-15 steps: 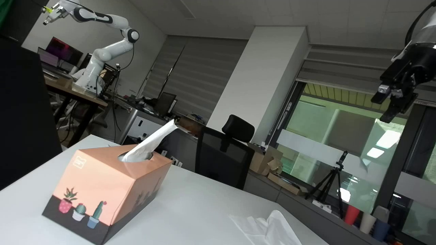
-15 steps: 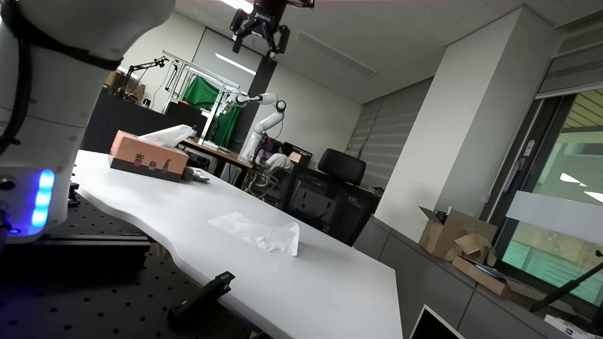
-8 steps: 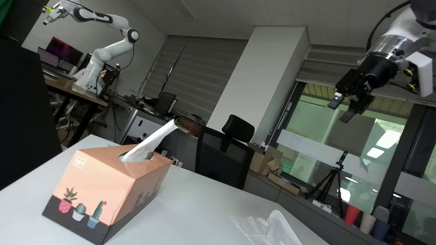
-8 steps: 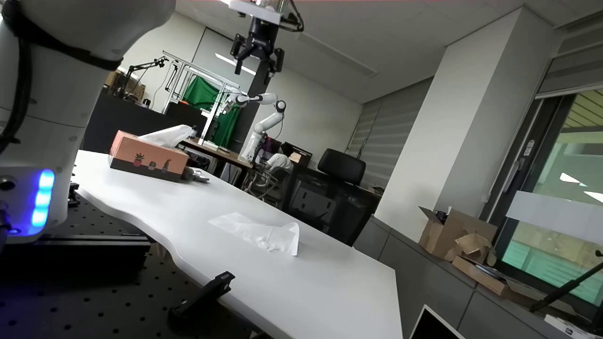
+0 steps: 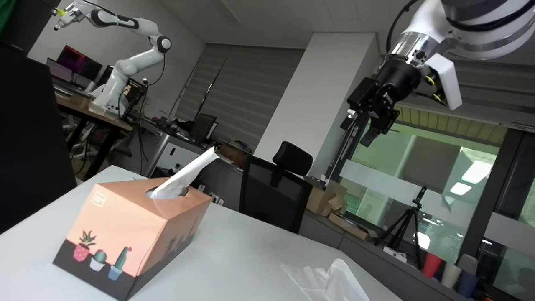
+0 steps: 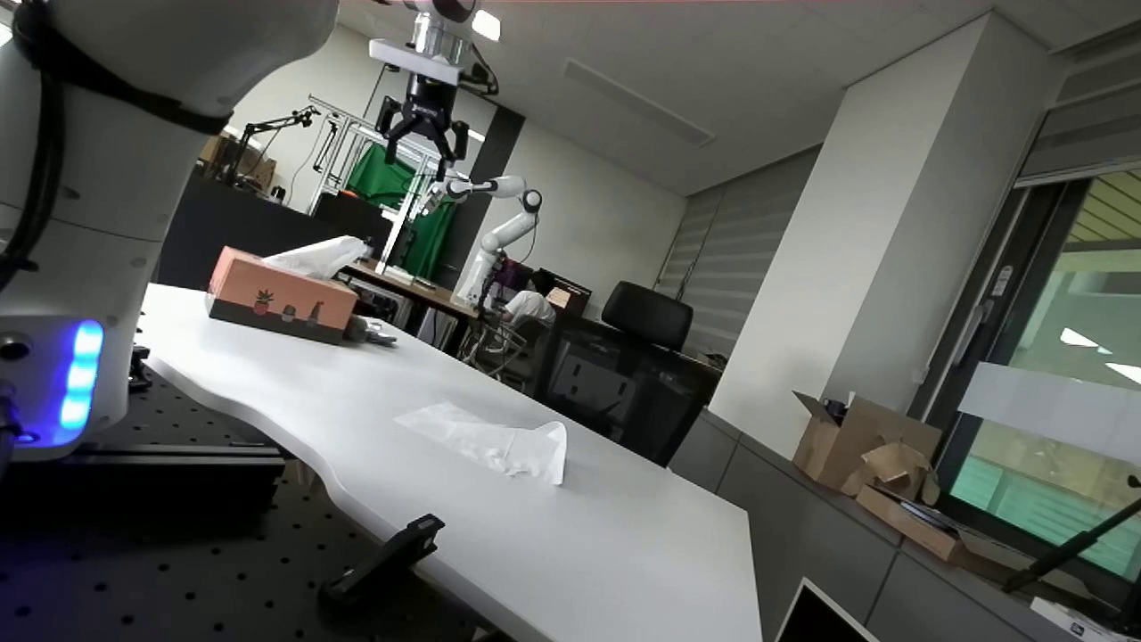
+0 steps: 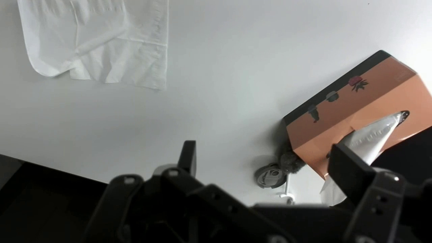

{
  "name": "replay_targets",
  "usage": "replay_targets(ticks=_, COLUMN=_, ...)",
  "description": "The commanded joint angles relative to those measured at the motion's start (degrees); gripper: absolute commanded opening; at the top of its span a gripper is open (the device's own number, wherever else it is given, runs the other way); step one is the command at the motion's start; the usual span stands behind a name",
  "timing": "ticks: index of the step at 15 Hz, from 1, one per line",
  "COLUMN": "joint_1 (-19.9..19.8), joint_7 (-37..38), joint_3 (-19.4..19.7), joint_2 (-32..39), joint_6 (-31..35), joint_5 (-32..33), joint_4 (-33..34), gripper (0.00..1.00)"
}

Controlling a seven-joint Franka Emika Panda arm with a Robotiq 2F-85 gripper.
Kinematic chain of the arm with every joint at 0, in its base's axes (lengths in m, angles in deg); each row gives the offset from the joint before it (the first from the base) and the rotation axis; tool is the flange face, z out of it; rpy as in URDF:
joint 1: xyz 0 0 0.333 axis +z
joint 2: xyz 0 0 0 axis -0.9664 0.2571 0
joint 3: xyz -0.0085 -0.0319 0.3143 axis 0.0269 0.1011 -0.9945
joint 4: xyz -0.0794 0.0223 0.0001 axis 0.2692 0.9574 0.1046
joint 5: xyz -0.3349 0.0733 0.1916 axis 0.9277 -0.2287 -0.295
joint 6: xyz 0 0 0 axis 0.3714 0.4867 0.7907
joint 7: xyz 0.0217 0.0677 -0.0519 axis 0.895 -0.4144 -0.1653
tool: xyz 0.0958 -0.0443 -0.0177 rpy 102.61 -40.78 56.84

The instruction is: Pull out one tissue from the box

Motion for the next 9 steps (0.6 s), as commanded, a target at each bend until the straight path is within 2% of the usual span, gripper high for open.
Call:
replay_targets(ticks=1, joint_1=1.15, joint_7=0.43, joint_3=0.93, joint_2=0.40, joint_6=-0.04, joint_5=0.58, joint_4=0.04, gripper=1.00)
replay_targets(ticks=9, joint_1=0.99, joint_7=-0.01, joint_3=1.81, joint_2=-0.13, joint_6=-0.05, joint_5=0.51, joint_4=-0.13, gripper=1.00)
